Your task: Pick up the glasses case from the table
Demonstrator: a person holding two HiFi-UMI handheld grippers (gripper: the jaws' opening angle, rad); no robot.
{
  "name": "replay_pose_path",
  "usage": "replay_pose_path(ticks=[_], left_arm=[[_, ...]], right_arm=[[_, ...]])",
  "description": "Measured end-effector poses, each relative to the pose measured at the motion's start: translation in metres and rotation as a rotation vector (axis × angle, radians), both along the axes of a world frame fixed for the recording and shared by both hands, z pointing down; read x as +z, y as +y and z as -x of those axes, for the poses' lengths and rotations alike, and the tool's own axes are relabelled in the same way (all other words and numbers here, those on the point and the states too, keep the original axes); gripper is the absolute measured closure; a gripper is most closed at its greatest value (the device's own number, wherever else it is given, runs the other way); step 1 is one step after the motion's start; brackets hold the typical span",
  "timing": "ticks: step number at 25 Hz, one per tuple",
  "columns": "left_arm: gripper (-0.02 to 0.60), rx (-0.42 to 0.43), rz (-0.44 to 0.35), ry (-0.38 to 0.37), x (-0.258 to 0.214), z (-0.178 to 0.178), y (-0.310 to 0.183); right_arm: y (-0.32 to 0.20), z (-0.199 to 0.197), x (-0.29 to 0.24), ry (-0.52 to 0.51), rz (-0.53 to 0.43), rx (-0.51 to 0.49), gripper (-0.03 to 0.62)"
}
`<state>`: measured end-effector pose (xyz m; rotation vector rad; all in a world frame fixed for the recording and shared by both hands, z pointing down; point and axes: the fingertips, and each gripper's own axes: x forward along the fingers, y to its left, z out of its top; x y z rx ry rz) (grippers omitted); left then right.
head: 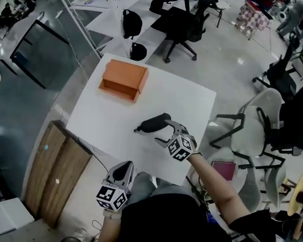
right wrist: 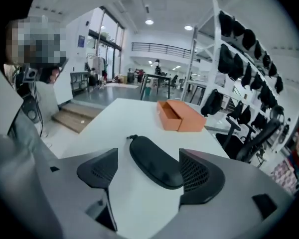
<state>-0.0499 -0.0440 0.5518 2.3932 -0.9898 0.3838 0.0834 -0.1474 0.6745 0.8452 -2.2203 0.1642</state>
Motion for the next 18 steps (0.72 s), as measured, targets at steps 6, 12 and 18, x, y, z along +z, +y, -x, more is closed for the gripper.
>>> replay_pose_path(ticks=[6, 12, 18], left_arm=[[0.563, -0.128, 0.033, -0.011, 0.012, 0.031, 0.014], [0.563, -0.219, 0.049, -0.02, 0.017, 0.062, 0.025], [0.563, -0.27, 0.055, -0.004, 0.022, 0.083, 0.035]], right_arm=[[-0.025, 0.021, 0.057, 0.177, 0.033, -0.185, 0.2], [-0.038, 0.028, 0.091, 0.345, 0.04, -0.32, 0.192], [-0.051, 0.03, 0.098, 0.39, 0.038, -0.324, 0.192]])
